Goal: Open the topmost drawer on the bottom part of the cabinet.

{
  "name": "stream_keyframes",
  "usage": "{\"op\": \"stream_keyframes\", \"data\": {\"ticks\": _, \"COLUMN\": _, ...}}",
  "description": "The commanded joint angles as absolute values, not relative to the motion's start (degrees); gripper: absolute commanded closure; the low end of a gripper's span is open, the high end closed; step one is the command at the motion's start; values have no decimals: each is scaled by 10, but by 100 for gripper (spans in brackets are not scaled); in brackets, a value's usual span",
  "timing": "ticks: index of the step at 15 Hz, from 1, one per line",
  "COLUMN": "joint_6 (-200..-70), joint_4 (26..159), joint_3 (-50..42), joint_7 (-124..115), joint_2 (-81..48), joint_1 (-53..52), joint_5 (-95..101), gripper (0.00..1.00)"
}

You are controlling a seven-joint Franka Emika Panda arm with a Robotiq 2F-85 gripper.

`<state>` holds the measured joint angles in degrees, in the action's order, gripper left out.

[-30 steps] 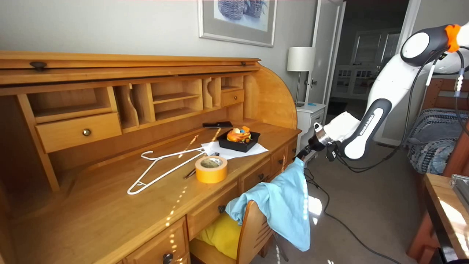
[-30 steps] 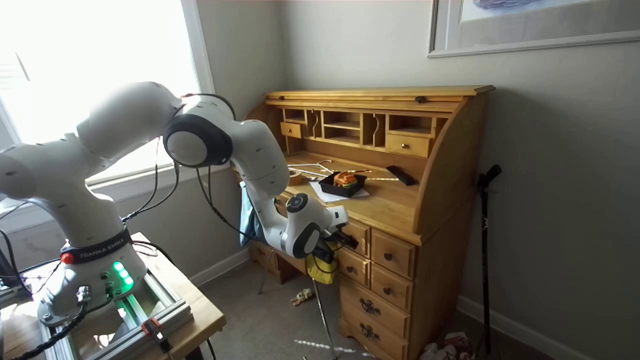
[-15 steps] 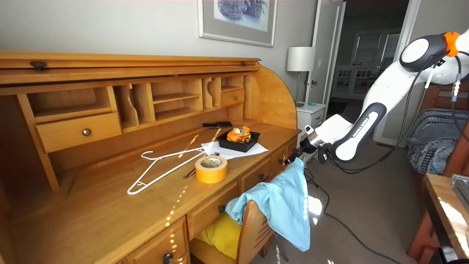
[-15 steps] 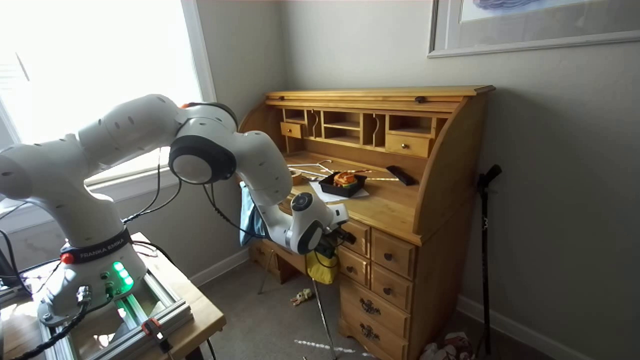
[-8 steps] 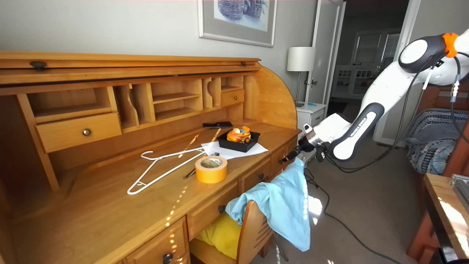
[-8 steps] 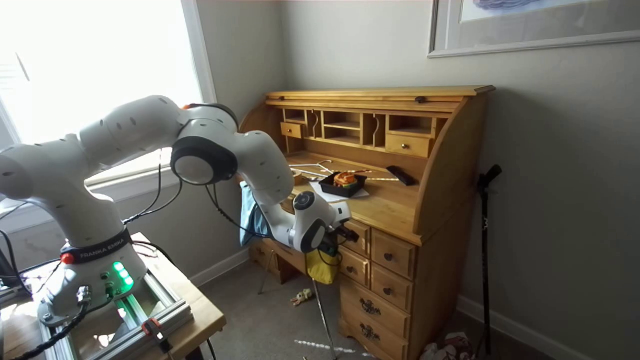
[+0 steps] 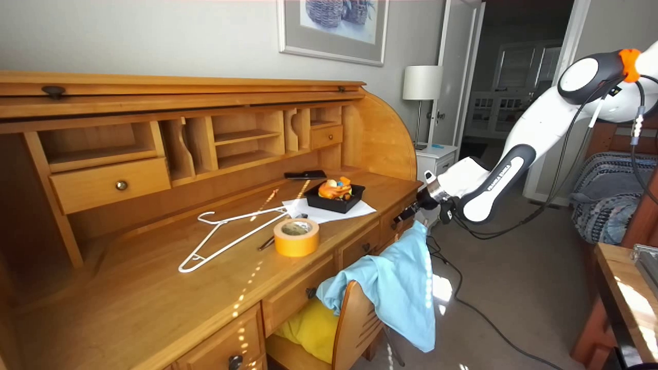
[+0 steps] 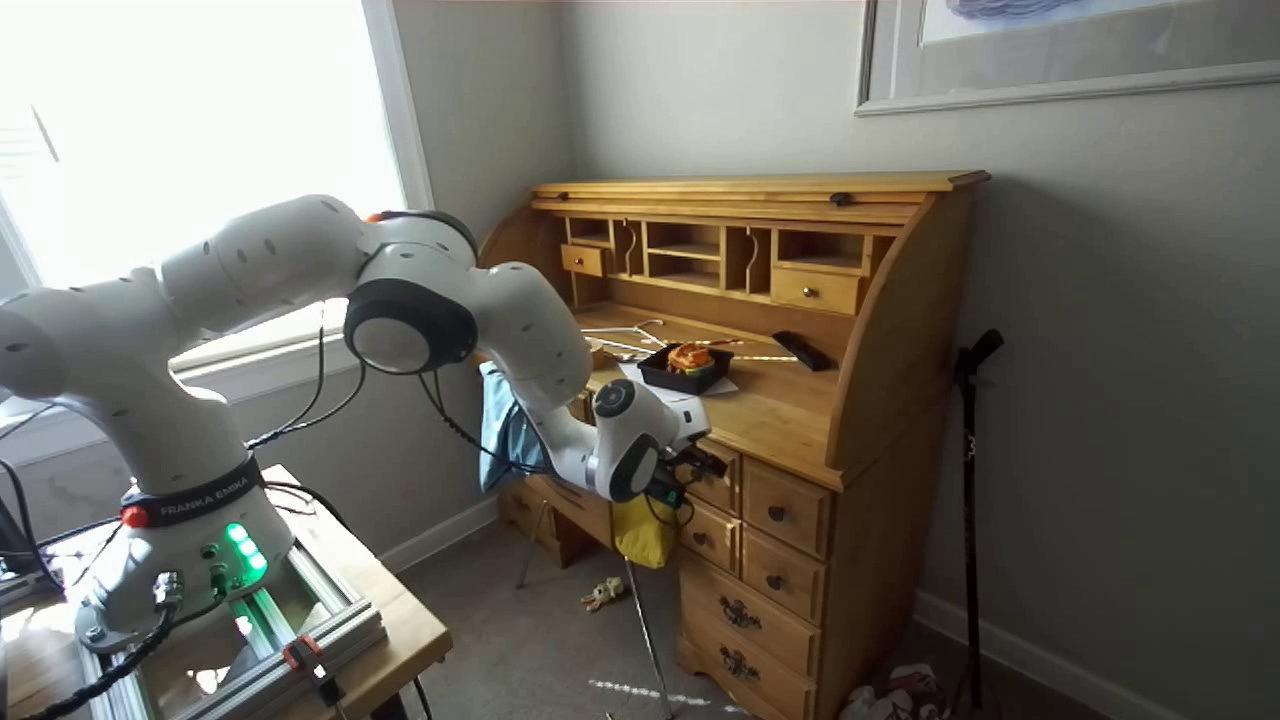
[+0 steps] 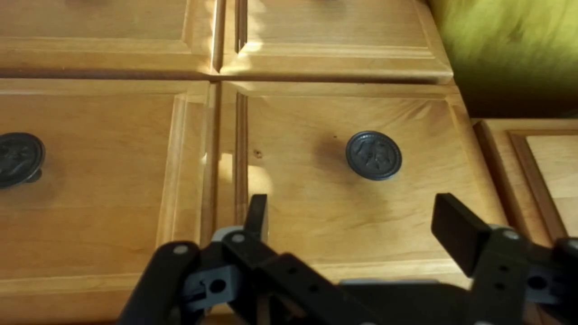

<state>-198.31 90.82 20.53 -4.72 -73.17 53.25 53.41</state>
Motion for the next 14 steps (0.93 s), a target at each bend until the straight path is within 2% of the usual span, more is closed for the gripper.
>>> {"op": "stream_keyframes", "data": {"ticks": 1, "joint_6": -1978, "joint_4": 884, "joint_3": 228, "joint_7": -51, "joint_2": -748, "joint_1": 545, "joint_5": 537, "gripper": 5}}
{"op": "stream_keyframes", "data": {"ticks": 4, "joint_6": -1975, "joint_4": 888, "joint_3": 243, "joint_7": -50, "joint_2": -747, "joint_1": 560, "joint_5": 544, "gripper": 1}}
{"op": "stream_keyframes", "data": {"ticks": 14, "joint_6": -1950, "joint_4": 920, "joint_3": 266, "joint_7": -41, "joint_2": -751, "joint_1": 584, "joint_5": 558, "gripper": 0}}
